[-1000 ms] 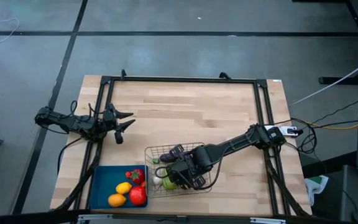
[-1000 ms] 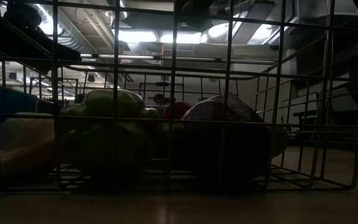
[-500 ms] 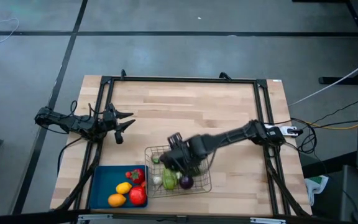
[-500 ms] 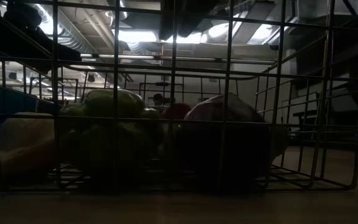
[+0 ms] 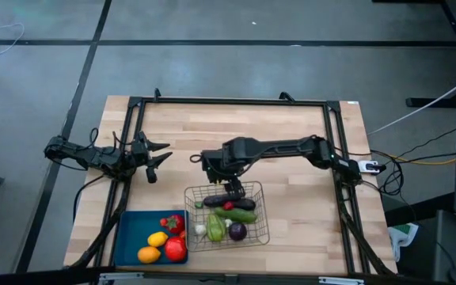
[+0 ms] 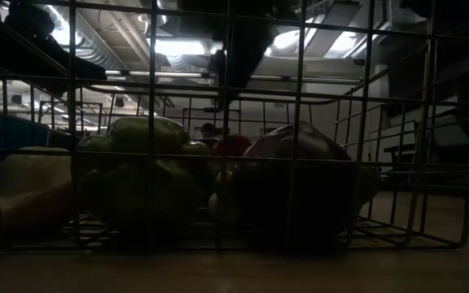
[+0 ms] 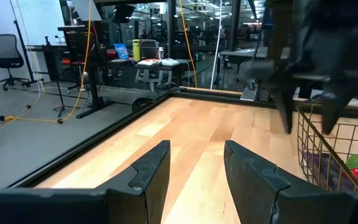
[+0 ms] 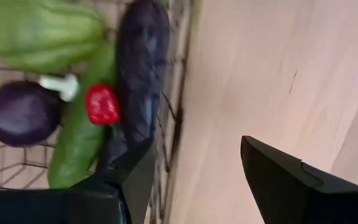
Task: Sort produce into baskets
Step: Adjust the gold wire basket
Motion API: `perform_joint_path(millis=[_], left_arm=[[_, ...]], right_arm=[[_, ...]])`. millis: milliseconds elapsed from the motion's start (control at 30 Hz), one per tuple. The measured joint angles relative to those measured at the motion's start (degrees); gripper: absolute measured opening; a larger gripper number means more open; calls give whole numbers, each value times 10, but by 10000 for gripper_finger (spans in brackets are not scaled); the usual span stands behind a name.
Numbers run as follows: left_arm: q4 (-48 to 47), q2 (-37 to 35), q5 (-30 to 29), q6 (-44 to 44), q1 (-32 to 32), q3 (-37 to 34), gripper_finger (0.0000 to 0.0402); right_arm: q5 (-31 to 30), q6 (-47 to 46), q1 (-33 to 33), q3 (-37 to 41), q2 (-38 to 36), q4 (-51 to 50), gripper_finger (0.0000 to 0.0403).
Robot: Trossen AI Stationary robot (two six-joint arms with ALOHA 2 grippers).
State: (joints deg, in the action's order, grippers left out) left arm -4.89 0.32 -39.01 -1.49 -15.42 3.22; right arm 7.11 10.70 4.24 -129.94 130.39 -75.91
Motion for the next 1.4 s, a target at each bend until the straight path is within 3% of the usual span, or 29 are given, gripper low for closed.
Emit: perform_joint_path(millis=[367, 800, 1067, 1400], left_arm=[[0, 0, 0, 0, 0, 0, 147], [0, 0, 0, 0, 0, 0, 147], [0, 0, 0, 0, 0, 0, 147], [0, 0, 0, 0, 0, 0, 147]], right_arm=[[1, 0, 0, 81, 1, 13, 216], [11, -12, 51, 96, 1, -3, 13], [20, -75, 94, 98, 1, -12, 30], [13, -161, 116, 97, 1, -18, 16]])
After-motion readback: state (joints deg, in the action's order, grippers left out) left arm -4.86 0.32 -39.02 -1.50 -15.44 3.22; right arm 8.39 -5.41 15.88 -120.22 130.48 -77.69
